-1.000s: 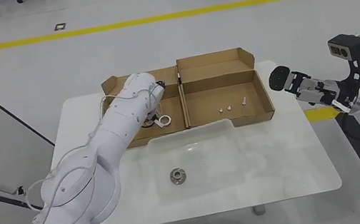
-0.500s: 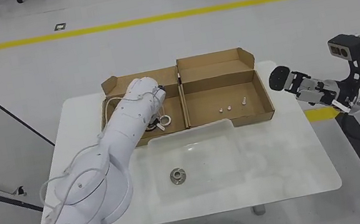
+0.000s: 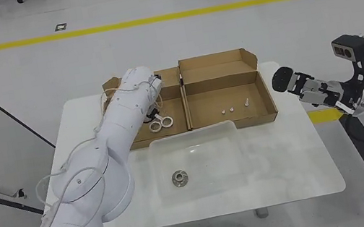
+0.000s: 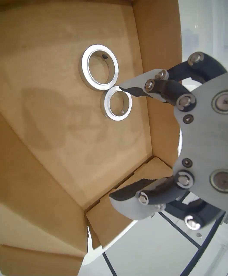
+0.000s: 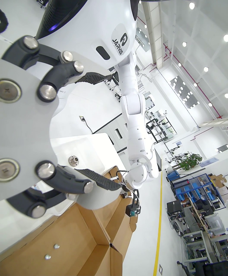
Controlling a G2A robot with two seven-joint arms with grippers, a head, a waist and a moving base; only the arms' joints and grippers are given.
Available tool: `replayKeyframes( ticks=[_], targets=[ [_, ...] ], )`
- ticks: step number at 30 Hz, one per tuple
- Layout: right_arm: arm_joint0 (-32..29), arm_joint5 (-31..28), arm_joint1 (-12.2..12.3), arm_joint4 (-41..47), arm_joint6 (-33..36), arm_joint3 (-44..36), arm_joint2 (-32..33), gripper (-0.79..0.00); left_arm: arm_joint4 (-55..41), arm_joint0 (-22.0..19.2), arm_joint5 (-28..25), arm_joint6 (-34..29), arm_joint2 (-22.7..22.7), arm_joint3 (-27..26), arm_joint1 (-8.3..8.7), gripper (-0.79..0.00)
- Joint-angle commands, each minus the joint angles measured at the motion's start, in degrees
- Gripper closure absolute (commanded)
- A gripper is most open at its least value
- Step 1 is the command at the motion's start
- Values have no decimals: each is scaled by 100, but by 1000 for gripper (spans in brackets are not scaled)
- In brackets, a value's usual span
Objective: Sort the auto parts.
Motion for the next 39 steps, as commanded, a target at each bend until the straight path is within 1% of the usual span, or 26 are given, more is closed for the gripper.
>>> replayKeyframes(
  ticks=[1, 3, 7, 10, 12, 15, 17, 19, 20, 34, 35, 36, 39],
  targets=[
    [0, 0, 0, 0, 0, 0, 0, -785, -29, -92, -140, 50, -44, -33, 17, -785],
    [0, 0, 0, 0, 0, 0, 0, -785, -56, -193, -405, 107, -88, -100, 44, -785],
    [0, 0, 0, 0, 0, 0, 0, -785, -4, -330, -1180, 190, -126, -329, 128, -785],
    [0, 0, 0, 0, 0, 0, 0, -785, 26, -410, -1560, 262, -177, -592, 218, -785],
    [0, 0, 0, 0, 0, 0, 0, -785, 82, -433, -1706, 199, -205, -781, 297, -785],
    [0, 0, 0, 0, 0, 0, 0, -785, 117, -421, -1897, 80, -288, -1226, 451, -785],
    [0, 0, 0, 0, 0, 0, 0, -785, 122, -362, -1979, -65, -370, -1608, 585, -785],
    [0, 0, 0, 0, 0, 0, 0, -785, 57, -239, -2104, -300, -486, -2135, 741, -785],
    [0, 0, 0, 0, 0, 0, 0, -785, 76, -218, -2123, -353, -495, -2245, 769, -785],
    [0, 0, 0, 0, 0, 0, 0, -785, 76, -218, -2123, -353, -495, -2245, 769, -785],
    [0, 0, 0, 0, 0, 0, 0, -785, 44, -203, -2118, -240, -530, -2242, 779, -785],
    [0, 0, 0, 0, 0, 0, 0, -785, 21, -191, -2166, -165, -574, -2208, 804, -785],
    [0, 0, 0, 0, 0, 0, 0, -785, -238, -200, -2558, -362, -747, -2118, 904, -785]
  ],
)
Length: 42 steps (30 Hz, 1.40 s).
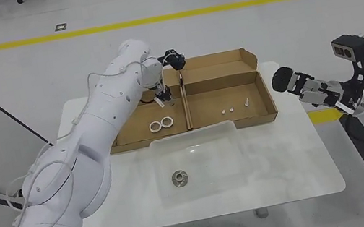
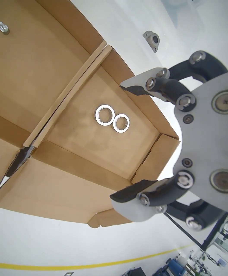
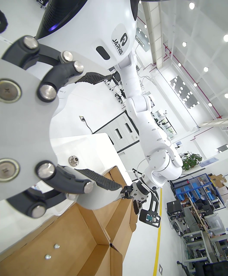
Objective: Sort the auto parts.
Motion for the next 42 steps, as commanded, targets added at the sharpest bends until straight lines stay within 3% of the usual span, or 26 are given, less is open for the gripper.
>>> replayKeyframes(
  ticks=[1, 6, 12, 23, 29, 33, 42],
  targets=[
    [0, 0, 0, 0, 0, 0, 0, -785, -185, 0, -295, -190, -122, 11, 81, -785],
    [0, 0, 0, 0, 0, 0, 0, -785, -405, 190, -592, -98, -181, -373, 358, -785],
    [0, 0, 0, 0, 0, 0, 0, -785, -767, 480, -629, -62, 85, -1429, 861, -785],
    [0, 0, 0, 0, 0, 0, 0, -785, -1524, 980, 179, -869, 174, -4660, 2324, -785],
    [0, 0, 0, 0, 0, 0, 0, -785, -1688, 1208, 455, -1146, 475, -5889, 2910, -785],
    [0, 0, 0, 0, 0, 0, 0, -785, -1926, 1278, 491, -1181, 551, -6330, 3129, -785],
    [0, 0, 0, 0, 0, 0, 0, -785, -1912, 1372, 425, -1073, 593, -6408, 3125, -785]
  ],
)
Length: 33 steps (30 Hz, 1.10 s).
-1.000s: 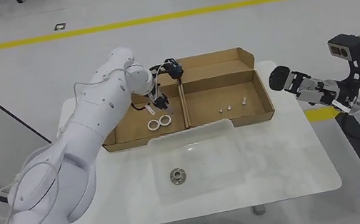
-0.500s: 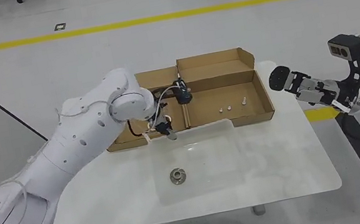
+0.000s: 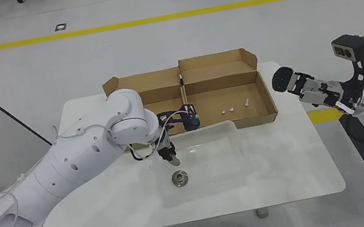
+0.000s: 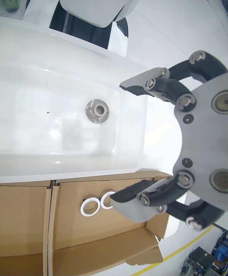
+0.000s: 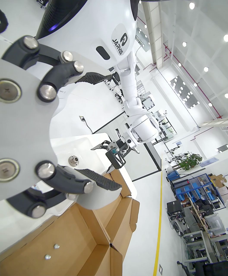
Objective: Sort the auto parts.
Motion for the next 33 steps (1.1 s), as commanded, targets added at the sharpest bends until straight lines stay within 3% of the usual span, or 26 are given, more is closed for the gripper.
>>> replayKeyframes(
  ticks=[1, 11, 13, 14, 18, 33],
  targets=[
    [0, 0, 0, 0, 0, 0, 0, -785, 63, 112, -75, 136, 45, -122, -7, -785],
    [0, 0, 0, 0, 0, 0, 0, -785, 151, 283, -26, 50, 269, -323, -132, -785],
    [0, 0, 0, 0, 0, 0, 0, -785, 161, 288, -16, 26, 291, -283, -159, -705],
    [0, 0, 0, 0, 0, 0, 0, -785, 184, 286, 5, -9, 317, -267, -174, -610],
    [0, 0, 0, 0, 0, 0, 0, -785, 265, 293, 61, -66, 381, -230, -226, -548],
    [0, 0, 0, 0, 0, 0, 0, -785, 492, 480, 349, -249, 633, 39, -422, -533]
  ],
)
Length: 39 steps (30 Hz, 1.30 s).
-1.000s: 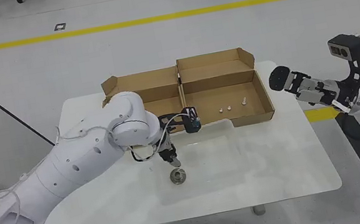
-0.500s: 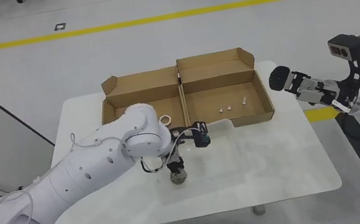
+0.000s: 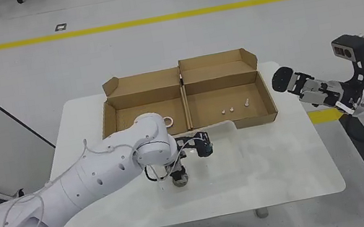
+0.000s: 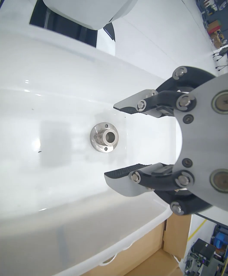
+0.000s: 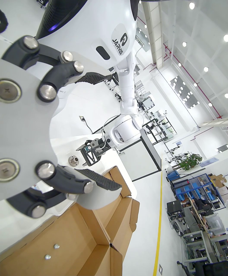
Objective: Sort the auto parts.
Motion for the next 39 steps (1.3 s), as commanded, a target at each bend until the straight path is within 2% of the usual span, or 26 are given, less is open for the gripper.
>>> replayKeyframes(
  ticks=[1, 13, 24, 26, 39],
  targets=[
    [0, 0, 0, 0, 0, 0, 0, -785, 88, 16, 54, -26, 36, 34, -33, -529],
    [0, 0, 0, 0, 0, 0, 0, -785, 424, 63, 227, -281, 284, 249, -298, -511],
    [0, 0, 0, 0, 0, 0, 0, -785, 418, 36, 175, -233, 487, 592, -542, -449],
    [0, 0, 0, 0, 0, 0, 0, -785, 472, 23, 209, -268, 509, 664, -583, -406],
    [0, 0, 0, 0, 0, 0, 0, -785, 821, 45, 422, -29, 421, 993, -771, -376]
  ],
)
